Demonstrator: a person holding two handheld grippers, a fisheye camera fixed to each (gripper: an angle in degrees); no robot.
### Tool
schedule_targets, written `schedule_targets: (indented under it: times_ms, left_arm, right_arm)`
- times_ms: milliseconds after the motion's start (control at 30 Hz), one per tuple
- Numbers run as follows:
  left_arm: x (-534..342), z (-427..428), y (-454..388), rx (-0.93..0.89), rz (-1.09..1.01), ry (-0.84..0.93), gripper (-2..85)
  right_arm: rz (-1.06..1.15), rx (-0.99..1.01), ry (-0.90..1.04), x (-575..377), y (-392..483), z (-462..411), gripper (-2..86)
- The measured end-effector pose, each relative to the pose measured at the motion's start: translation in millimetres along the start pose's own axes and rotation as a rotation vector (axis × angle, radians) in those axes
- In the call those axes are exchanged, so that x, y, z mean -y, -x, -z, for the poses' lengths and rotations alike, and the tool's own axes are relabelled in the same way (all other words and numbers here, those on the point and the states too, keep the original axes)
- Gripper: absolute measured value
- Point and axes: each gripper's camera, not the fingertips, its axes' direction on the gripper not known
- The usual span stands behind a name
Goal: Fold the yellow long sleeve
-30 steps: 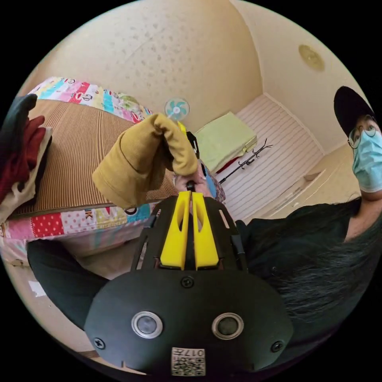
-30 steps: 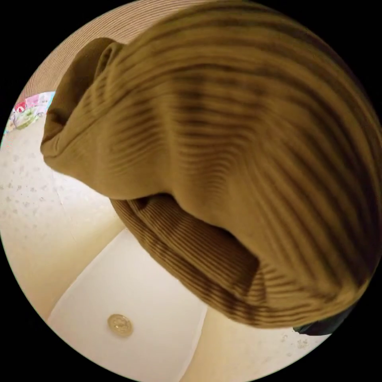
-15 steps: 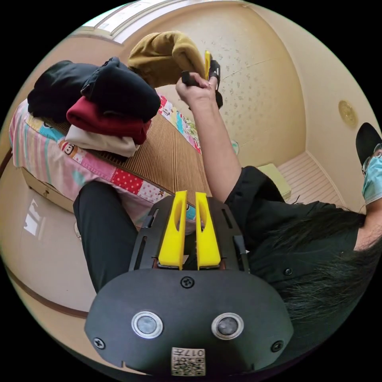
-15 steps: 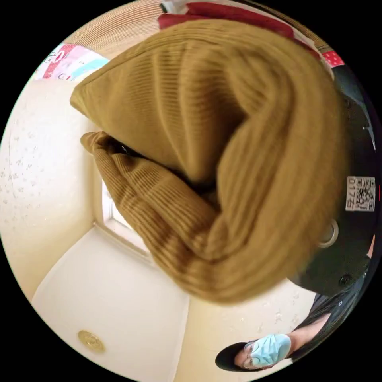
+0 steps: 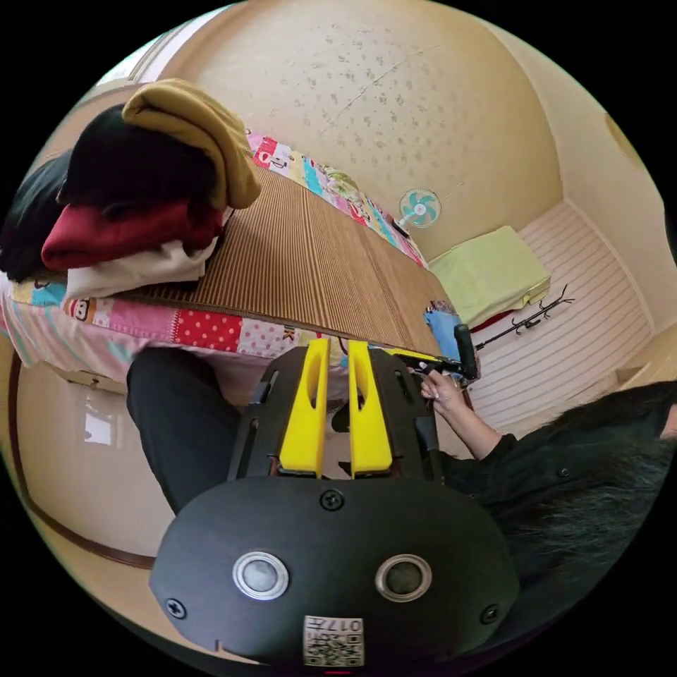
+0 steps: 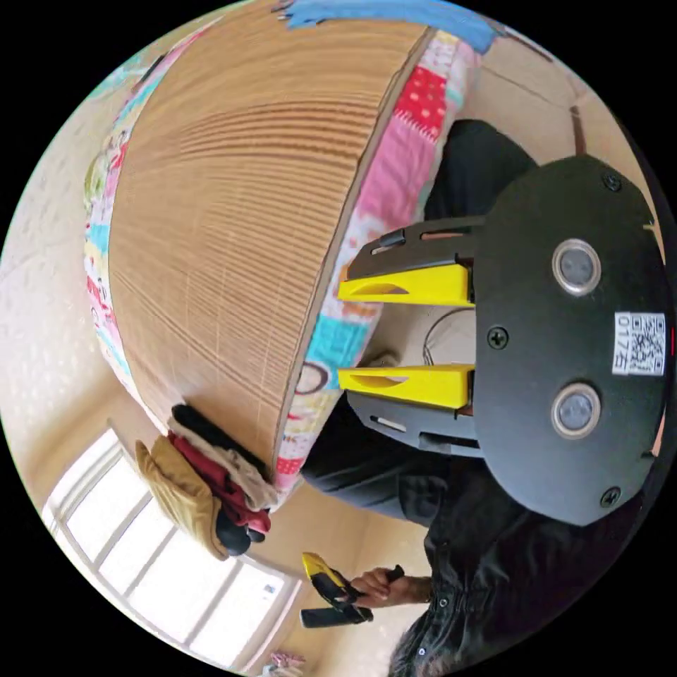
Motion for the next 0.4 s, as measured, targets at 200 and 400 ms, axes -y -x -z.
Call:
schedule_targets:
  times_ms: [200, 400]
  left_arm:
    - [33, -62, -64, -0.138, -0.067, 0.055, 6.5]
    - [36, -102, -116, -0.088, -0.153, 0.174, 6.6]
  right_arm:
    - [-0.471, -0.413, -0.276, -51, -112, 100, 12.5]
    - [-0.778, -0.473, -0.315, -54, -225, 98, 8.5]
